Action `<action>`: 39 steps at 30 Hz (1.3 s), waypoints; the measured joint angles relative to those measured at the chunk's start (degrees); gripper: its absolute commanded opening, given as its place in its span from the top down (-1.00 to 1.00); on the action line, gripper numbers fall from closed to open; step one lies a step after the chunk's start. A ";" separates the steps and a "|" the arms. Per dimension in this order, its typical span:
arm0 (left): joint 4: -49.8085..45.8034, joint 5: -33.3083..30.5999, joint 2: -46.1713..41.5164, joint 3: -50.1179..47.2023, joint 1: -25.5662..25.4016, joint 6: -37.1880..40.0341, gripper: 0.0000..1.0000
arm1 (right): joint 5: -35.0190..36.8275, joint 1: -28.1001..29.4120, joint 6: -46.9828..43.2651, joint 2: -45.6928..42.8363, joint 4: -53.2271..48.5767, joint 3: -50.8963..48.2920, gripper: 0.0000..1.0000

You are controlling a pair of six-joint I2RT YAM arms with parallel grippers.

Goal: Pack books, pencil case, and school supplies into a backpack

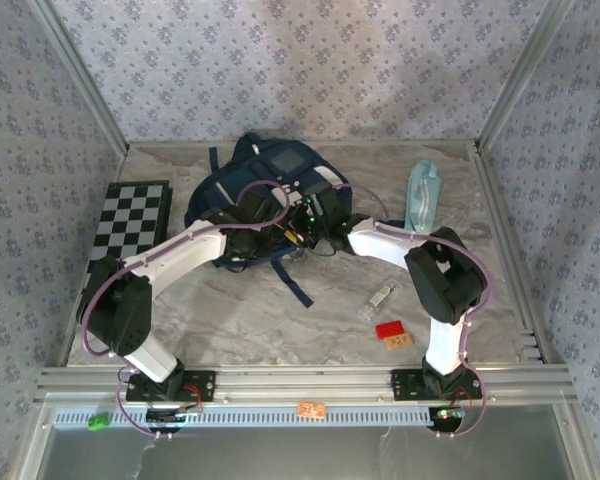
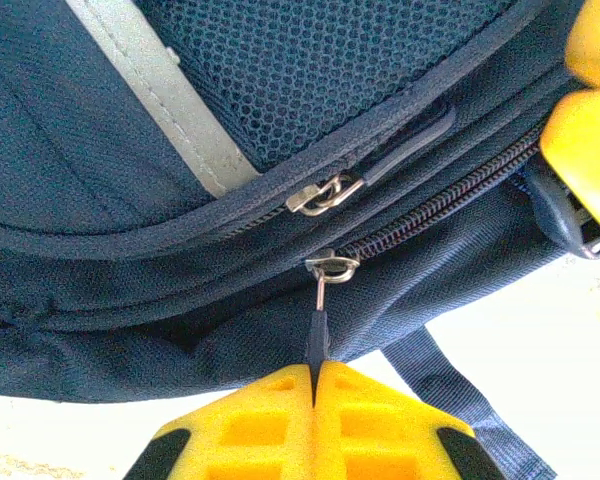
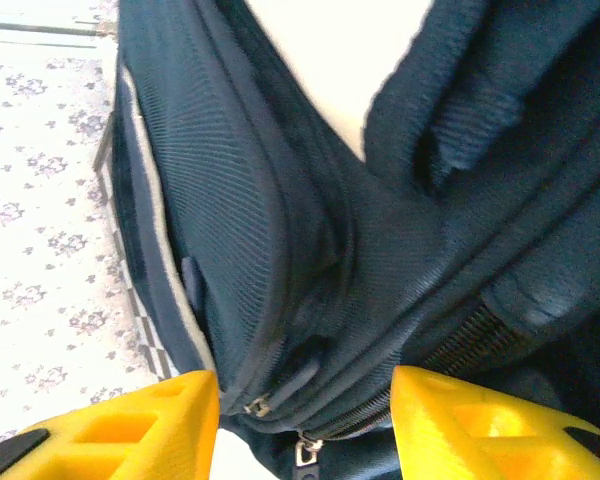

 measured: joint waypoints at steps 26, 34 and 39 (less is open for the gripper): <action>7.04 4.15 -3.74 -6.71 4.72 -2.54 1.00 | 7.91 2.51 3.63 4.28 -3.04 5.27 1.00; 7.26 4.70 -3.82 -6.73 5.09 -0.46 0.50 | 6.93 1.77 3.58 2.10 -2.38 4.63 1.00; 6.88 4.11 -3.69 -6.49 5.33 1.18 0.34 | 6.93 1.27 3.58 1.60 -1.77 4.63 1.00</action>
